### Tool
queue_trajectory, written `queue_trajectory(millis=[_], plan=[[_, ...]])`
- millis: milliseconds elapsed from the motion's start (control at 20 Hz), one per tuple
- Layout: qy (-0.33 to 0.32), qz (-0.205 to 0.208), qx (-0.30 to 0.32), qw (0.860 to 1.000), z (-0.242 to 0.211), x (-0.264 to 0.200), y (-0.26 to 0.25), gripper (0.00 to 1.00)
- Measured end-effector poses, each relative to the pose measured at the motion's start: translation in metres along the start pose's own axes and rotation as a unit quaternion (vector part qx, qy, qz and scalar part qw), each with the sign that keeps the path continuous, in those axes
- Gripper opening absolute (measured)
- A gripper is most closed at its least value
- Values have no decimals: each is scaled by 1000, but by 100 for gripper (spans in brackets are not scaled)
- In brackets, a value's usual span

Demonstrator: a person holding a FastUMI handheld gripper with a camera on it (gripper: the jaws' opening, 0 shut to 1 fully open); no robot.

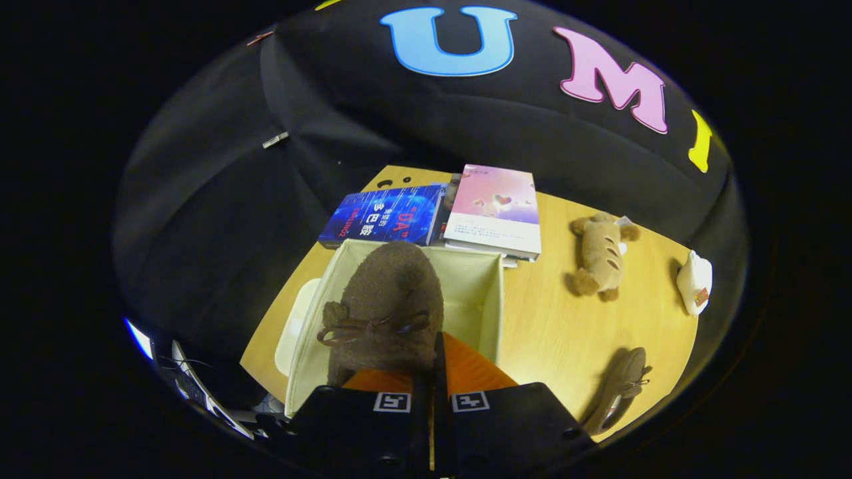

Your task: Open the storage box then place both shoes into the box .Put the left shoe in first, then the right shoe, with the right side of both shoes facing outward in a uniform manner.

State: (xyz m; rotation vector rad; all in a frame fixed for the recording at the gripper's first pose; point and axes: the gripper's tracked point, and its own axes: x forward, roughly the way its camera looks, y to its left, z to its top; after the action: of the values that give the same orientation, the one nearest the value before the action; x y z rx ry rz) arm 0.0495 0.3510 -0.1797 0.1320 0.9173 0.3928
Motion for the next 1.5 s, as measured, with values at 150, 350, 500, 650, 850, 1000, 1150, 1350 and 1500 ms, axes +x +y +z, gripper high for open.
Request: queue_trajectory(millis=[150,350,500,650,850,1000,1150,1350,1500], plan=[[29,-8,2,1000,-16,27,11,8],[71,-19,5,997,-35,59,17,8],[100,-26,-4,995,-47,78,19,8],[130,-21,-7,991,-60,94,25,8],[164,-11,-1,986,-76,105,35,9],[164,-5,-13,986,-76,106,34,13],[172,1,-24,985,-78,103,32,27],[156,8,-38,987,-70,89,29,63],[114,15,-53,992,-53,67,23,72]])
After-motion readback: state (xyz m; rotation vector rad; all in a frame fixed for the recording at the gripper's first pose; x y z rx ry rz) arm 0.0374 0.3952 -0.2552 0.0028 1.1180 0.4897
